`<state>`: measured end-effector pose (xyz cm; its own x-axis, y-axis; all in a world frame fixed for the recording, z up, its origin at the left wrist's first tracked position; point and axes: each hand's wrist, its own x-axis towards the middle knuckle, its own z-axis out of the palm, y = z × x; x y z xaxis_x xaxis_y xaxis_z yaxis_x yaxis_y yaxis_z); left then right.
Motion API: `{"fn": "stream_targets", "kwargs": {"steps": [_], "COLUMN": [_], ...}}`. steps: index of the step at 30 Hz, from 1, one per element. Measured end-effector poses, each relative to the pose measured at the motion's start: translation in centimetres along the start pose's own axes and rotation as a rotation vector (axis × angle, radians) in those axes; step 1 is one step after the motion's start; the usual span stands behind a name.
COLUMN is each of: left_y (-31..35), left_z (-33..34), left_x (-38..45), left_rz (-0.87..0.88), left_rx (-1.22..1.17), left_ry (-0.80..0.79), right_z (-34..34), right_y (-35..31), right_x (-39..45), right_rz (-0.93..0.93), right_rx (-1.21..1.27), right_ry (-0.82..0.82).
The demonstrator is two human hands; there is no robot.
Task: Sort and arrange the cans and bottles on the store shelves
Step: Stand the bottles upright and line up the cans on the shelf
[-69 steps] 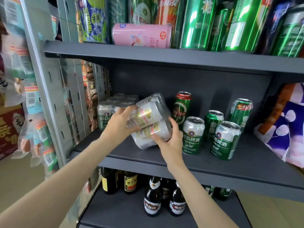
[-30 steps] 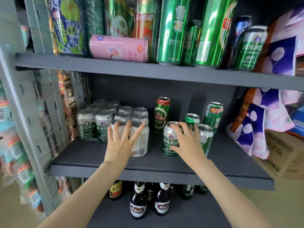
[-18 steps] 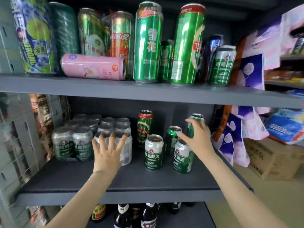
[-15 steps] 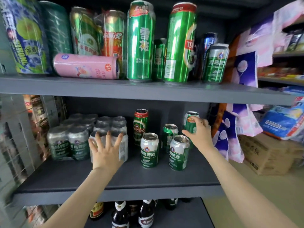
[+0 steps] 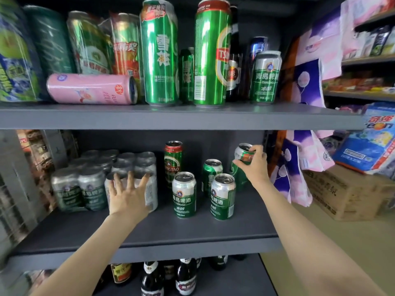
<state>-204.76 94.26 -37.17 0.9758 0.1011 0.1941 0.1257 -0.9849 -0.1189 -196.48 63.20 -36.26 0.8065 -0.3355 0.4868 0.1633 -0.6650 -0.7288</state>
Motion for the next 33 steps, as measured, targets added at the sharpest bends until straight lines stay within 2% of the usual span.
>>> {"fn": "stream_targets", "kwargs": {"steps": [8, 13, 17, 20, 22, 23, 26, 29, 31, 33], "left_y": [0.1, 0.1, 0.2, -0.1, -0.5, -0.6, -0.8, -1.1, -1.3, -1.4], "left_z": [0.0, 0.1, 0.1, 0.3, 0.3, 0.1, -1.0, -4.8, -7.6, -10.3], "left_x": [-0.1, -0.1, 0.0, -0.3, -1.0, -1.6, -2.6, -3.5, -3.9, -4.1], "left_rz": [-0.009, 0.003, 0.024, 0.021, 0.047, 0.097, 0.345, 0.525, 0.571, 0.57], "left_rx": [-0.043, -0.069, -0.057, -0.087, -0.127, -0.15, -0.336, -0.447, -0.487, -0.506], "left_ry": [-0.036, -0.011, -0.013, -0.03, 0.004, 0.088, 0.498, 0.798, 0.964, 1.055], "right_z": [-1.1, -2.5, -5.5, -8.1, -9.9, -10.9, -13.7, -15.8, -16.9, -17.5], "right_y": [0.0, 1.3, -0.4, -3.0, -4.8, -5.8, -9.7, -14.8, -18.2, -21.1], "right_x": [-1.5, -3.5, -6.1, -9.5, -11.6, -12.4, -13.6, -12.7, -11.3, -9.3], "right_rz": [-0.032, -0.001, 0.021, -0.056, -0.099, -0.122, -0.198, -0.261, -0.341, -0.379], "right_rx": [-0.01, 0.032, 0.073, 0.043, 0.113, 0.174, 0.359, 0.543, 0.566, 0.613], "right_ry": [0.016, 0.134, 0.073, 0.03, 0.02, 0.01, 0.012, 0.057, 0.118, 0.185]}}
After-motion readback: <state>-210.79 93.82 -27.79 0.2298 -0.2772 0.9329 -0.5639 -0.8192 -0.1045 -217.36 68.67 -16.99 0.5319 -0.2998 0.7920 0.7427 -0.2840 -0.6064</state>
